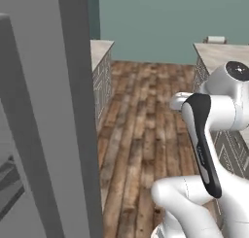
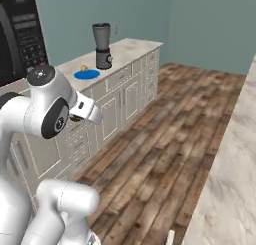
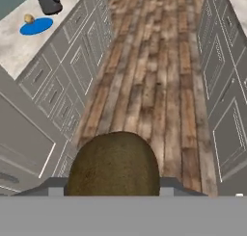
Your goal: Pick the kiwi and peach from the fridge and place them on the plate next to the blender to make a fruit smoothie.
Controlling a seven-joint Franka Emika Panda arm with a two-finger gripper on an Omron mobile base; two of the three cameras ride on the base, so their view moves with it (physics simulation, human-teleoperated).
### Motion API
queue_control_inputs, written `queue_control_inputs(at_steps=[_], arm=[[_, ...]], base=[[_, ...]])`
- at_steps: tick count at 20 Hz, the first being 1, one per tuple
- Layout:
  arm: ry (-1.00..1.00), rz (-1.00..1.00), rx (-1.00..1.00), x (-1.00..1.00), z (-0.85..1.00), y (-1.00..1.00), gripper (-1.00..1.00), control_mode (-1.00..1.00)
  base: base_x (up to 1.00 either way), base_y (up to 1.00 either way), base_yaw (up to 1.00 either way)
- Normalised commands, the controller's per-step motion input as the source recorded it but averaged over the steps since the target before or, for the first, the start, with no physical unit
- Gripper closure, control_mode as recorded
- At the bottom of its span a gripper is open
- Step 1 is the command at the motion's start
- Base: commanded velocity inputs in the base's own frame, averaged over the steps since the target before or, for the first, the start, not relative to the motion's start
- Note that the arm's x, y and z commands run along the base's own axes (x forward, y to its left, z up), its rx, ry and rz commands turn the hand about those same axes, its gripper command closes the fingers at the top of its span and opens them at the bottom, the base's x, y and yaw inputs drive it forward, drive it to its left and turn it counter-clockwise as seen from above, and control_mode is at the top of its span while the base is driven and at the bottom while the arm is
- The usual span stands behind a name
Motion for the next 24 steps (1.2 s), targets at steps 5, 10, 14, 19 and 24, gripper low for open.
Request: queue_control_inputs(at_steps=[5,10,14,19,24], arm=[[0.00,0.00,0.00,0.00,0.00,0.00,1.00,1.00],[0.00,0.00,0.00,0.00,0.00,0.00,1.00,1.00],[0.00,0.00,0.00,0.00,0.00,0.00,1.00,1.00],[0.00,0.00,0.00,0.00,0.00,0.00,1.00,1.00],[0.00,0.00,0.00,0.00,0.00,0.00,1.00,1.00]], base=[[1.00,0.00,-0.18],[1.00,0.00,0.00],[1.00,0.01,0.02],[1.00,0.01,0.50],[1.00,0.00,0.63]])
